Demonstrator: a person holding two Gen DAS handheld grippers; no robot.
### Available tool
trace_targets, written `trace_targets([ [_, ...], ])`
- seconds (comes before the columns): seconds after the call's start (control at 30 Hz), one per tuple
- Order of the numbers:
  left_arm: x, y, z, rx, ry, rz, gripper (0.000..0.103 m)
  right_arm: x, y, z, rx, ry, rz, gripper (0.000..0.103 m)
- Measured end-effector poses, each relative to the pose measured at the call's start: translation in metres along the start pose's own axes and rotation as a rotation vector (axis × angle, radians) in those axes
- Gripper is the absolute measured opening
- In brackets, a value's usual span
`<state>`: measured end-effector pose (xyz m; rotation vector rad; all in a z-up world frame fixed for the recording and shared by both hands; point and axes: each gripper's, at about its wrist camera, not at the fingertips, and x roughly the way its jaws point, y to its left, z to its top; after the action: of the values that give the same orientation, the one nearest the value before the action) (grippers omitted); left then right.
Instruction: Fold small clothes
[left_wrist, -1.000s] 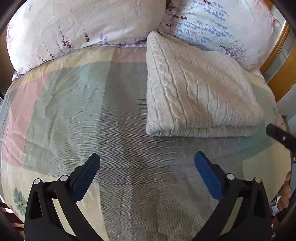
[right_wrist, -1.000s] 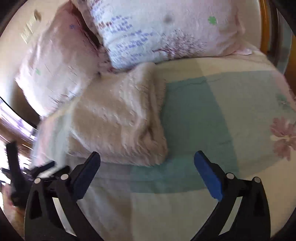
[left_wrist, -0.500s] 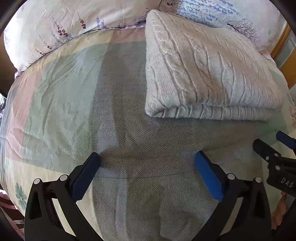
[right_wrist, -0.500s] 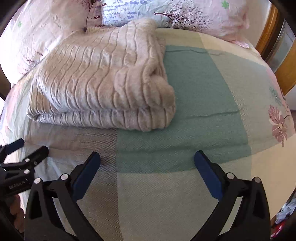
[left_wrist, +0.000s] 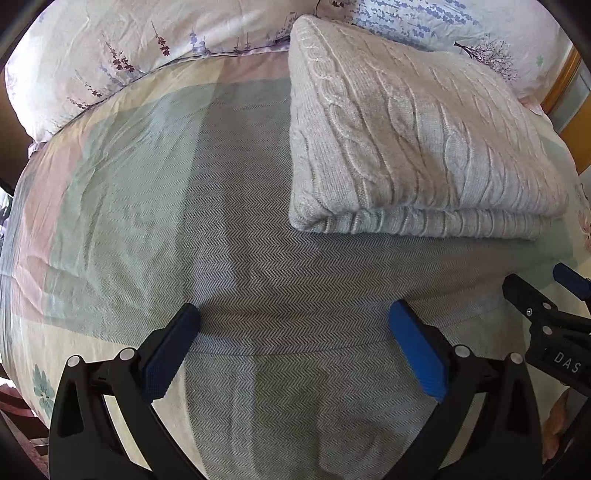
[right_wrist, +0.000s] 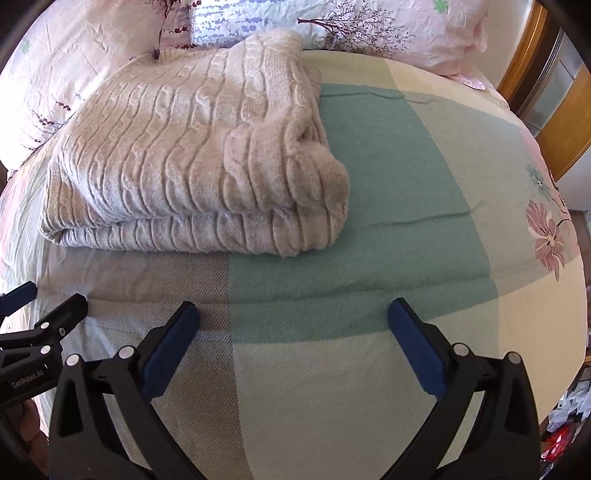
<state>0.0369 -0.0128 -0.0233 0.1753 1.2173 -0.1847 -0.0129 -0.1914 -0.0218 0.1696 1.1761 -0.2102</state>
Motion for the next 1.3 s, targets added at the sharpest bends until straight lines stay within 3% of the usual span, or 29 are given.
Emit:
trace_targets([
  [1.13, 0.0005, -0.0004, 0.0001, -0.002, -0.001, 0.001, 0.102, -0.0010, 0.0009, -0.0022, 0.005, -0.002, -0.002, 0.101],
  [1.3, 0.0011, 0.0001, 0.0050, 0.002, 0.028, 0.000, 0.102, -0.0016, 0.0001, -0.0015, 0.007, 0.000, -0.002, 0.101],
])
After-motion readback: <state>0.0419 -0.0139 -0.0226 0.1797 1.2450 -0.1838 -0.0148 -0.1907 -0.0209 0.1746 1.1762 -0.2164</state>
